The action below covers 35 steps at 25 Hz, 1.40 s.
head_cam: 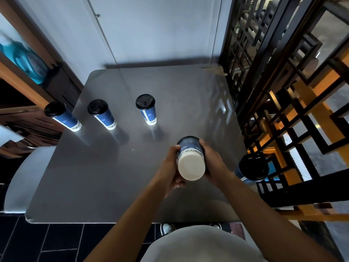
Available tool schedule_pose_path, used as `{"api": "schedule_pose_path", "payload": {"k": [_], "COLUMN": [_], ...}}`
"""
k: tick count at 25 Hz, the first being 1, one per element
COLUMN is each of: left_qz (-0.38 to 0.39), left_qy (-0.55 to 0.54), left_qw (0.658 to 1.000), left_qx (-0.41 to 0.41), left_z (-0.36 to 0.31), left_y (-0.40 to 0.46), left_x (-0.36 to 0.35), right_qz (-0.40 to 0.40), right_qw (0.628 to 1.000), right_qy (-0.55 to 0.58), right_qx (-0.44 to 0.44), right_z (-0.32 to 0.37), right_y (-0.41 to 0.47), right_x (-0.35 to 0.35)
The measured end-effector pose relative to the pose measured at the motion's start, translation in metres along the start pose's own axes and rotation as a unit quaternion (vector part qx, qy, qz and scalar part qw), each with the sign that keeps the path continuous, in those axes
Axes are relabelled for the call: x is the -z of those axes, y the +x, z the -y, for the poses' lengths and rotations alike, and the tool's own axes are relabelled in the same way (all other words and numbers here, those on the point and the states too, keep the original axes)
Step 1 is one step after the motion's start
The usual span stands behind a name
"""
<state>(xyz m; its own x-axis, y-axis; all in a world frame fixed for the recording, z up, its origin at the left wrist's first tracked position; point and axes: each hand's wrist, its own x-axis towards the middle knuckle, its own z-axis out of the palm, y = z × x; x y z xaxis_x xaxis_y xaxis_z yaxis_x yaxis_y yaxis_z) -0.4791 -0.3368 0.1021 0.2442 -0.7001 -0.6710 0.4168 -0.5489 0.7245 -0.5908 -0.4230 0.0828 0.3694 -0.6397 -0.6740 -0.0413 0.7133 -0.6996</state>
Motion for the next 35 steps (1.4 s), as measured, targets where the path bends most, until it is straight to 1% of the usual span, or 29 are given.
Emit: {"api": "schedule_pose_path", "payload": {"k": [3, 5, 7, 9, 11, 12, 13, 15, 17, 19, 21, 23, 25, 27, 30, 32, 35], "left_qz": [-0.018, -0.016, -0.005, 0.008, 0.005, 0.008, 0.012, 0.017, 0.013, 0.010, -0.008, -0.021, -0.015, -0.018, 0.002, -0.019, -0.021], "left_qy": [0.041, 0.063, 0.063, 0.030, -0.027, -0.060, -0.085, -0.116, -0.118, -0.096, -0.022, 0.073, 0.119, 0.096, -0.013, -0.030, -0.073], "left_qw": [0.999, 0.997, 0.997, 0.999, 1.000, 0.998, 0.996, 0.992, 0.992, 0.994, 0.998, 0.997, 0.992, 0.994, 1.000, 0.999, 0.997], "left_qx": [0.001, 0.031, 0.042, 0.029, 0.015, 0.023, 0.033, 0.042, 0.043, 0.055, 0.056, 0.011, -0.028, -0.042, 0.009, 0.018, 0.006], "left_z": [-0.003, -0.007, -0.009, -0.011, -0.012, -0.012, -0.011, -0.009, -0.008, -0.010, -0.011, -0.008, -0.007, -0.009, -0.014, -0.012, -0.008], "left_y": [-0.001, -0.003, -0.005, -0.005, -0.002, 0.000, 0.003, 0.005, 0.005, 0.002, 0.000, -0.001, -0.001, -0.001, -0.004, -0.004, 0.000], "left_x": [0.007, 0.006, 0.002, 0.000, 0.003, 0.005, 0.006, 0.005, 0.003, 0.002, 0.004, 0.006, 0.004, 0.002, 0.001, -0.001, -0.001], "right_qz": [-0.006, -0.011, -0.013, -0.010, -0.017, -0.021, -0.021, -0.017, -0.018, -0.019, -0.009, -0.003, 0.000, 0.004, -0.003, -0.004, 0.009], "right_qw": [0.997, 0.990, 0.987, 0.991, 0.997, 0.999, 0.999, 0.999, 0.999, 0.999, 0.999, 0.999, 0.998, 0.998, 0.999, 0.999, 0.999], "right_qy": [-0.071, -0.137, -0.155, -0.127, -0.053, -0.024, -0.012, -0.025, -0.029, -0.022, -0.029, -0.036, -0.048, -0.044, -0.027, -0.021, 0.006], "right_qx": [0.021, 0.040, 0.043, 0.045, 0.045, 0.040, 0.035, 0.039, 0.040, 0.040, 0.036, 0.033, 0.043, 0.053, 0.046, 0.042, 0.037], "right_z": [0.002, 0.003, 0.006, 0.006, 0.005, 0.004, 0.003, 0.002, 0.004, 0.006, 0.008, 0.009, 0.010, 0.011, 0.010, 0.010, 0.012], "right_y": [-0.003, -0.006, -0.009, -0.009, -0.009, -0.008, -0.007, -0.007, -0.008, -0.010, -0.012, -0.012, -0.013, -0.015, -0.018, -0.020, -0.021], "right_x": [0.001, -0.001, -0.004, -0.005, -0.006, -0.006, -0.007, -0.008, -0.010, -0.012, -0.012, -0.009, -0.006, -0.005, -0.009, -0.010, -0.010]}}
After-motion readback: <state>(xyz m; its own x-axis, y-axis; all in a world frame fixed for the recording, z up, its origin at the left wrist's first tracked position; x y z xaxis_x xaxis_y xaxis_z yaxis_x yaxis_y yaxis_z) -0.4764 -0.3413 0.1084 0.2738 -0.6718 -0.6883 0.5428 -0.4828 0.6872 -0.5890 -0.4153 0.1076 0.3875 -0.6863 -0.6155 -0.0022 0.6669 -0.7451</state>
